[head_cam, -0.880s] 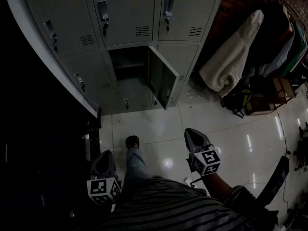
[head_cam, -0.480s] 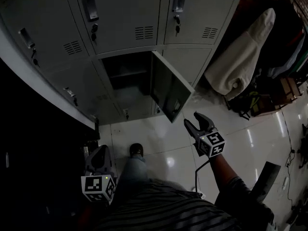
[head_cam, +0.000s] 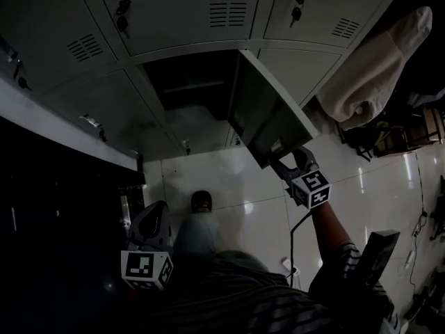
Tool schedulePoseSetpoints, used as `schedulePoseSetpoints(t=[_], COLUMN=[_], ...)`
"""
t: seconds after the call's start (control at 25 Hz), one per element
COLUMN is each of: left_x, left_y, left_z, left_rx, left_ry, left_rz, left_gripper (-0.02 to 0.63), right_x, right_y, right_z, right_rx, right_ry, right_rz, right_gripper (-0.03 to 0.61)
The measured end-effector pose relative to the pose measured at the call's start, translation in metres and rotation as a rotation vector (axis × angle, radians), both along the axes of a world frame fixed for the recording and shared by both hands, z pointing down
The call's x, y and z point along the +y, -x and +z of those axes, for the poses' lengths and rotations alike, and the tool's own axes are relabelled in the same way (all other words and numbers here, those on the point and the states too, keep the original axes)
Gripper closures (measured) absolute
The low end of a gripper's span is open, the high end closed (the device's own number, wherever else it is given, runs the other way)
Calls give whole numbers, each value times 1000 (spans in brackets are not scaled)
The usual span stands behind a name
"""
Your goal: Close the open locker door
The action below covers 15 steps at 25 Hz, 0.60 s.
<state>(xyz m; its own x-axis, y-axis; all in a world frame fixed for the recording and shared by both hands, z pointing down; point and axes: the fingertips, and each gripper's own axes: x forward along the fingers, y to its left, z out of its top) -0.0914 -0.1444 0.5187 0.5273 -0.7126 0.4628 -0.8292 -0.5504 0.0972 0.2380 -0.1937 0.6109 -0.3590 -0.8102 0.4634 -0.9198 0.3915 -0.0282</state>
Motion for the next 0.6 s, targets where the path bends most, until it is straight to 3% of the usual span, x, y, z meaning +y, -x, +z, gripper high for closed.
schedulePoseSetpoints(t=[0.28, 0.44, 0.6], left_x=[10, 25, 34], left_y=[3, 7, 22], left_z=[6, 0, 5], left_rx=[-22, -29, -36], left_ry=[89, 114, 136], left_rz=[-27, -39, -89], left_gripper=[610, 610, 611], right_x=[7, 13, -2], right_y=[44, 94, 149], right_z=[0, -5, -6], right_rx=[67, 104, 105], right_ry=[26, -10, -39], right_rz=[-129, -210, -231], right_gripper=[354, 417, 412])
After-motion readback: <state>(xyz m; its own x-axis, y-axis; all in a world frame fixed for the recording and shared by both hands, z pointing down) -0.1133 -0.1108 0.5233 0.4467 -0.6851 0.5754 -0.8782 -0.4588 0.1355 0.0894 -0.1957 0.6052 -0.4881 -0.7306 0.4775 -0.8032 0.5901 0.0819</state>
